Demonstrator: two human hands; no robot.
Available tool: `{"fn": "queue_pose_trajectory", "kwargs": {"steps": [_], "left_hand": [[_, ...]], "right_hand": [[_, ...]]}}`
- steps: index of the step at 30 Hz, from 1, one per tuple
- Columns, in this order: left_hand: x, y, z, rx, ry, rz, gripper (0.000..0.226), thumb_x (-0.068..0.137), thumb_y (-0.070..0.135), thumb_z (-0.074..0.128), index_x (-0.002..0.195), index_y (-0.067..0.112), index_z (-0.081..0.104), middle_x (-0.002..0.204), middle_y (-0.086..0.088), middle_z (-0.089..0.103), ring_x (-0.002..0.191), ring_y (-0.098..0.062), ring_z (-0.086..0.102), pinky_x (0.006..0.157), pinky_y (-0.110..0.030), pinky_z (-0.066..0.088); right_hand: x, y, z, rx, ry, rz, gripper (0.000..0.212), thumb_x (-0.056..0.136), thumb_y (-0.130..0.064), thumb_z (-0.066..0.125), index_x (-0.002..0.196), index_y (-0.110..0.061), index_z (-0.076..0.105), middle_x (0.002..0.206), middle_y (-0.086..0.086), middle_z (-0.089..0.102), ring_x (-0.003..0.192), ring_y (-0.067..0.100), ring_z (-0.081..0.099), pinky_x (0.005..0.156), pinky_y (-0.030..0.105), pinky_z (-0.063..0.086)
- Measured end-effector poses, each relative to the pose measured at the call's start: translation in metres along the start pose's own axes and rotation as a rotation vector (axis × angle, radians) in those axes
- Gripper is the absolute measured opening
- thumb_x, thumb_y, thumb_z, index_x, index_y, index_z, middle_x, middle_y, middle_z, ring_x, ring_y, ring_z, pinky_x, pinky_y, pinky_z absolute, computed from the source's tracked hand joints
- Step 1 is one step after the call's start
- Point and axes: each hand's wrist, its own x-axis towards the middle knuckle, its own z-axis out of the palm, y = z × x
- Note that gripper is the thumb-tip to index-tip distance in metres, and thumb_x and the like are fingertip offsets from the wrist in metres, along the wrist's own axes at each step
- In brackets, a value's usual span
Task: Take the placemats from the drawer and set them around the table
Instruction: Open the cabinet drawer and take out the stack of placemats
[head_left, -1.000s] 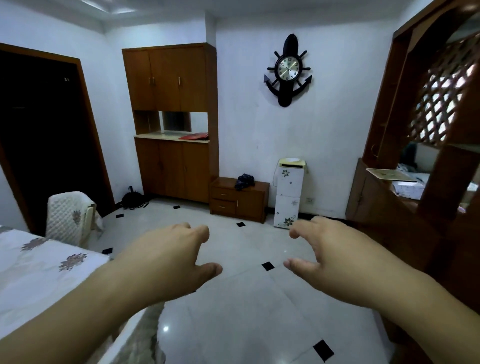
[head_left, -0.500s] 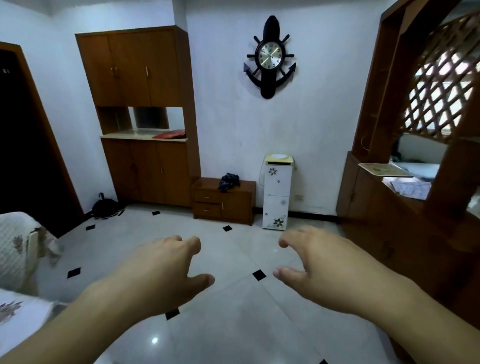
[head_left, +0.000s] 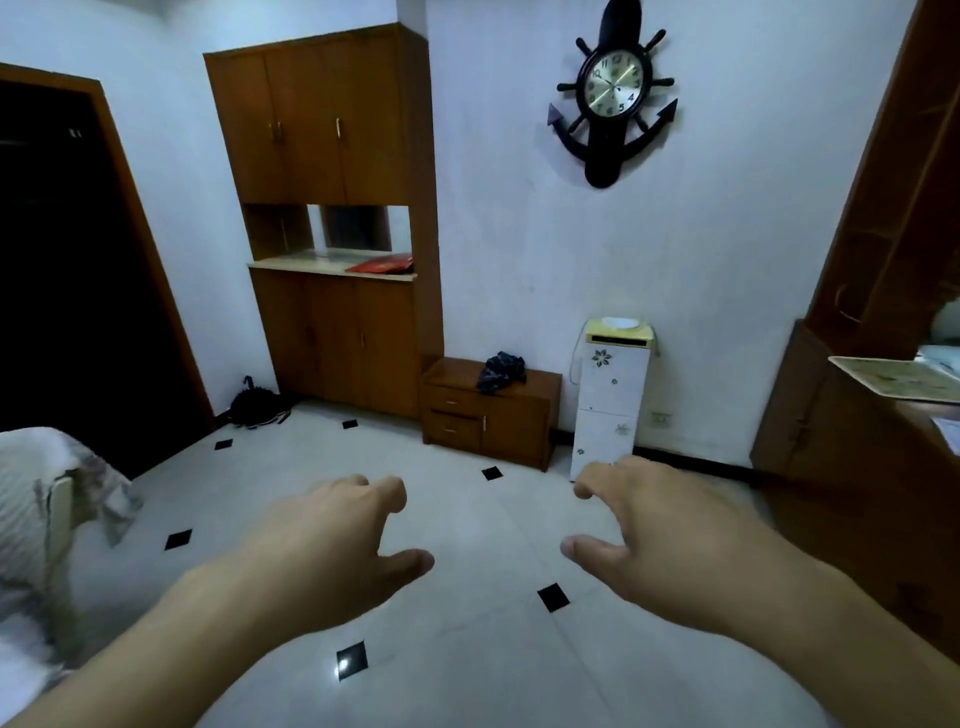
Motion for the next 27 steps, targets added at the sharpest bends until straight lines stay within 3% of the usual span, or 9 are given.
{"fn": "queue_pose_trajectory", "kwargs": {"steps": [5,10,15,21,27], "left_hand": [[0.086,-0.033,0.013,-0.021,-0.031,-0.005,0.061,0.082,0.072,0.049,0.131,0.036,0.041,0.119,0.009,0.056,0.096,-0.012,0.055,0.081,-0.027,0.047],[0.19,-0.082,0.023,0.019,0.005,0.012,0.063,0.082,0.073,0.045,0.13,0.033,0.041,0.119,0.007,0.057,0.104,-0.016,0.054,0.096,-0.035,0.044],[0.286,-0.124,0.021,0.045,0.02,0.046,0.059,0.084,0.072,0.043,0.127,0.032,0.042,0.118,0.005,0.057,0.105,-0.018,0.053,0.096,-0.036,0.041],[0.387,-0.156,0.038,0.078,0.016,0.059,0.058,0.085,0.071,0.043,0.126,0.031,0.043,0.116,0.005,0.058,0.106,-0.018,0.054,0.094,-0.036,0.041],[0.493,-0.182,0.059,0.083,-0.019,0.023,0.057,0.086,0.069,0.044,0.127,0.03,0.043,0.116,0.005,0.058,0.105,-0.017,0.054,0.095,-0.036,0.041]], "right_hand": [[0.092,0.007,0.018,0.007,-0.009,-0.002,0.049,0.088,-0.063,0.048,0.129,-0.036,0.044,0.121,-0.011,0.051,0.104,0.01,0.051,0.087,0.031,0.049],[0.194,0.006,0.033,-0.032,-0.002,0.03,0.044,0.087,-0.063,0.047,0.12,-0.034,0.048,0.11,-0.009,0.053,0.099,0.013,0.052,0.085,0.031,0.047],[0.291,0.001,0.037,-0.04,-0.006,0.084,0.041,0.088,-0.061,0.048,0.114,-0.03,0.051,0.108,-0.006,0.055,0.098,0.015,0.053,0.087,0.033,0.047],[0.391,0.01,0.061,-0.016,-0.038,0.09,0.046,0.09,-0.059,0.048,0.127,-0.033,0.047,0.117,-0.006,0.055,0.107,0.017,0.051,0.084,0.029,0.038],[0.512,0.039,0.098,0.009,-0.075,0.051,0.04,0.088,-0.06,0.048,0.116,-0.031,0.052,0.107,-0.005,0.056,0.1,0.017,0.053,0.091,0.037,0.046]]}}
